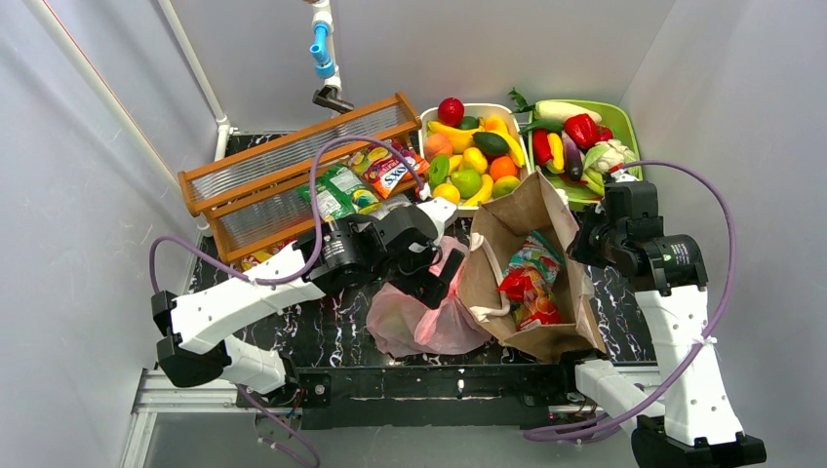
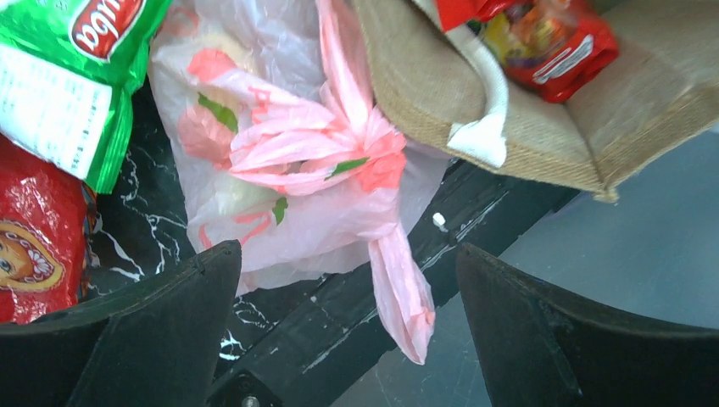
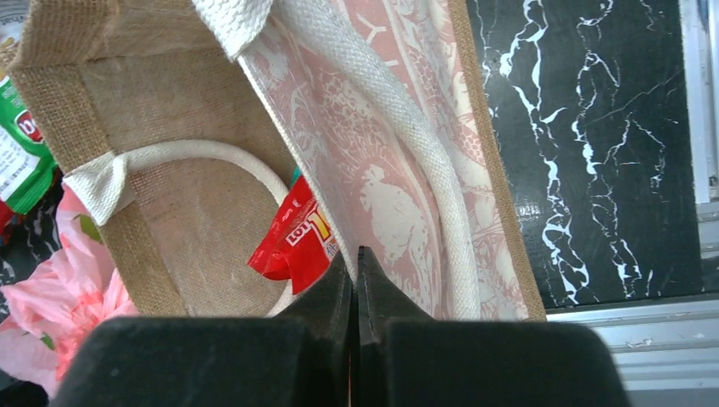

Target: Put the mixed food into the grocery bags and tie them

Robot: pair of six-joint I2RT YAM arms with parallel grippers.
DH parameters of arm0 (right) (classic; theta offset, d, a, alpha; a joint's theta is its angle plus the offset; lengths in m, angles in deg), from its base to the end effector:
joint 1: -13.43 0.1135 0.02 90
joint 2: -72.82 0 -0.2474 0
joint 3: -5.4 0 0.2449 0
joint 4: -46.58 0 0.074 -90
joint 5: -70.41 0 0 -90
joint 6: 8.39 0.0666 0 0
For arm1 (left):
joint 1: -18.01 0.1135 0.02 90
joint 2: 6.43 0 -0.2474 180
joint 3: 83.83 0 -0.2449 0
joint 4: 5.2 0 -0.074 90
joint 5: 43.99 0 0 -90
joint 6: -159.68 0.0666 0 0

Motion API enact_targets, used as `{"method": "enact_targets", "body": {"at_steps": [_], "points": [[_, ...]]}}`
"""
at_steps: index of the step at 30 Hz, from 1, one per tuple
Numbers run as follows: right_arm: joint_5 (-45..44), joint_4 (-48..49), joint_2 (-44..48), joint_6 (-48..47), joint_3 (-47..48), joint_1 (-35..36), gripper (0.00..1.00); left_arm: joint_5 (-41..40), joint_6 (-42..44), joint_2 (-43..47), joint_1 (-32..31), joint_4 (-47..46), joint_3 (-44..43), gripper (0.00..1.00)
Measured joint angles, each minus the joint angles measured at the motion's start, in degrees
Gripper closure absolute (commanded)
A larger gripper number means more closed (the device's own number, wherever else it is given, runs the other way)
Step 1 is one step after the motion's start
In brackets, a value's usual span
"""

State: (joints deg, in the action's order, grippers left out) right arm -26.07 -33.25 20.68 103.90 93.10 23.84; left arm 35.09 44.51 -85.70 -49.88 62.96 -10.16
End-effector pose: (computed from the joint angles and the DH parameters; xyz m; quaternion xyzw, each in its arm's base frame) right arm 0.1664 0.0229 0.3534 0.1170 0.9127 0.0592 0.3869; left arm 0.1235 -0.2705 0.3764 0.2934 0.8583 -0.2394 0.3463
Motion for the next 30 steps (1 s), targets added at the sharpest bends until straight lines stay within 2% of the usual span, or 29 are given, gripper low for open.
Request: {"method": "enact_targets", "body": {"at_steps": [9,20,30], "points": [[-4.0,-0.2,0.0,0.0,0.0,1.3,0.99,-0.9,-1.5,-0.7,-2.0,0.3,2.9,0.02],[-4.0,-0.2,1.2,-0.3,-0.2,2.2,0.99,-5.6,0.1,-10.5,-5.9,1.6,0.6,0.02],[-4.0,0.2,3.3,-0.7,-1.1,2.9,0.99,-11.8,2.2,-11.4,-6.0,1.4,2.3,0.13]]}}
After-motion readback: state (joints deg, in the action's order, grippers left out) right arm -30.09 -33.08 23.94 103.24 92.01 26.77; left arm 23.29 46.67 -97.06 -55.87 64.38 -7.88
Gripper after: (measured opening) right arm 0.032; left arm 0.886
